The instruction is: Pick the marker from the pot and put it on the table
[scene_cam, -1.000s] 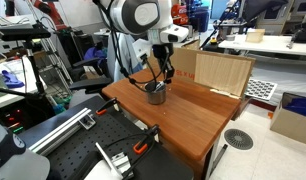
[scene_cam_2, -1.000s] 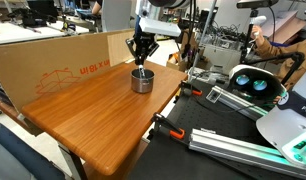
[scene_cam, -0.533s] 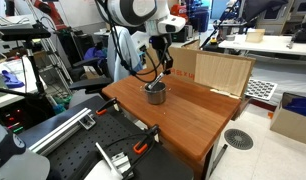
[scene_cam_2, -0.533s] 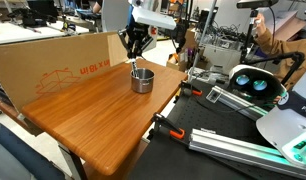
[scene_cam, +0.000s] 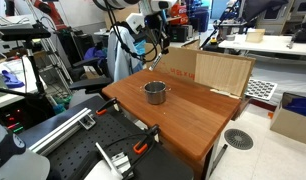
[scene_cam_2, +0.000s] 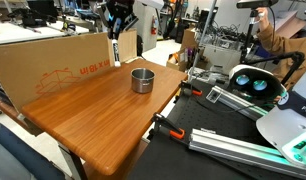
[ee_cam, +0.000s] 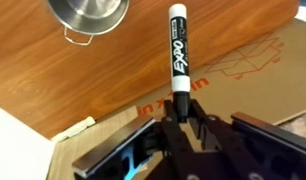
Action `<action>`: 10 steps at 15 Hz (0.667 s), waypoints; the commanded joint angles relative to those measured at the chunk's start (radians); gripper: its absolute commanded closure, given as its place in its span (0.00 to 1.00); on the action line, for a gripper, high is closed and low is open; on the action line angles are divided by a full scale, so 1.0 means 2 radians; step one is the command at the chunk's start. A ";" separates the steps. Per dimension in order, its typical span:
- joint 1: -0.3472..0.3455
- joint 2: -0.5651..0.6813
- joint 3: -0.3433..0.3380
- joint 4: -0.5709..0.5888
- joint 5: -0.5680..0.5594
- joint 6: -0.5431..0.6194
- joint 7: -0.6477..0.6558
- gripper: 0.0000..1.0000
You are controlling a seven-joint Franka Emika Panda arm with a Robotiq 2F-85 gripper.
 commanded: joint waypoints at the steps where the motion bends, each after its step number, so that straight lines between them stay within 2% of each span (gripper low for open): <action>1: 0.005 -0.003 0.008 0.011 0.008 -0.023 0.009 0.95; 3: -0.001 0.006 0.029 0.018 0.059 -0.039 -0.018 0.95; 6: -0.003 0.024 0.045 0.028 0.099 -0.056 -0.030 0.95; 10: 0.003 0.063 0.053 0.041 0.113 -0.060 -0.035 0.95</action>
